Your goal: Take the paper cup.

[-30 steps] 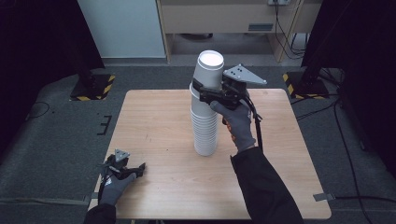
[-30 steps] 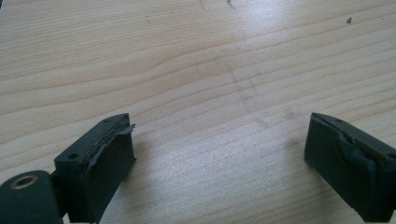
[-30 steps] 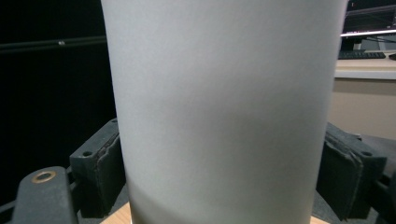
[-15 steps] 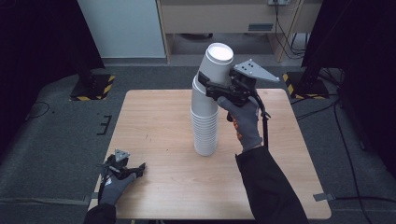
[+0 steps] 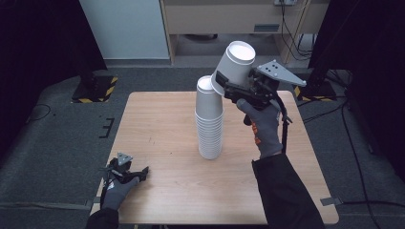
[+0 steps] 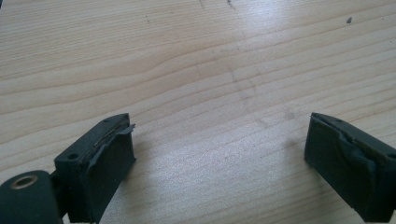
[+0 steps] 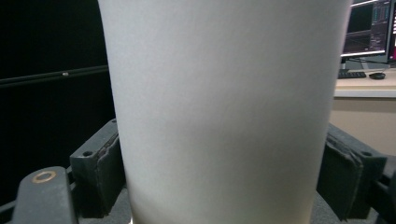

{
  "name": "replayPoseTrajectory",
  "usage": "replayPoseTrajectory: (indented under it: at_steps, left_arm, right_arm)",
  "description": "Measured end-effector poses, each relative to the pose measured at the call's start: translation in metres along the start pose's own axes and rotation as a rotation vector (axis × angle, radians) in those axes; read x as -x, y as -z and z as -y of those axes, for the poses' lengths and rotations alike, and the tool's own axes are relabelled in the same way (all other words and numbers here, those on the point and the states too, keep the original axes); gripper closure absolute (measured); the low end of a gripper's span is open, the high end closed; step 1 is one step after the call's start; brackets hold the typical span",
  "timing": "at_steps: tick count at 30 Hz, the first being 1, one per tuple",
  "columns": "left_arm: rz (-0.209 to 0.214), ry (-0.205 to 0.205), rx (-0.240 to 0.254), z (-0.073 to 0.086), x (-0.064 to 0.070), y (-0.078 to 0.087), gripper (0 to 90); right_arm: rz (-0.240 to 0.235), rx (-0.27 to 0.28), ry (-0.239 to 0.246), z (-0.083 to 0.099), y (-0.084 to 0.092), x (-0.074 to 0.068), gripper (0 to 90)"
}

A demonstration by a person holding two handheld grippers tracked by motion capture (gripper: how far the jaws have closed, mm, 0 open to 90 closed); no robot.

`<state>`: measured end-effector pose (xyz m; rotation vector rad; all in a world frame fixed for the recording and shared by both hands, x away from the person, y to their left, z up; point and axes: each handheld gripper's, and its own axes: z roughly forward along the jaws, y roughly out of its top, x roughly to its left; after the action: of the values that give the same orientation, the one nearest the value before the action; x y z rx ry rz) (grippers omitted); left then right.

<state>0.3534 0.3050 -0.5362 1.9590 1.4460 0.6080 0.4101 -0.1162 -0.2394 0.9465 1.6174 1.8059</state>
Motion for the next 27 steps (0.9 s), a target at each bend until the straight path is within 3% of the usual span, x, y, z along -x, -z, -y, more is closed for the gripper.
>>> replayPoseTrajectory:
  at_steps: [16,27]
  left_arm:
    - [0.000,0.000,0.000,0.000,0.000,0.000,7.4]
    - [0.006,-0.006,-0.005,0.000,0.000,0.000,5.3]
  right_arm:
    - [0.062,-0.019,-0.029,0.020,0.043,0.024,15.6]
    - [0.078,-0.019,-0.057,0.037,0.068,0.033,15.6]
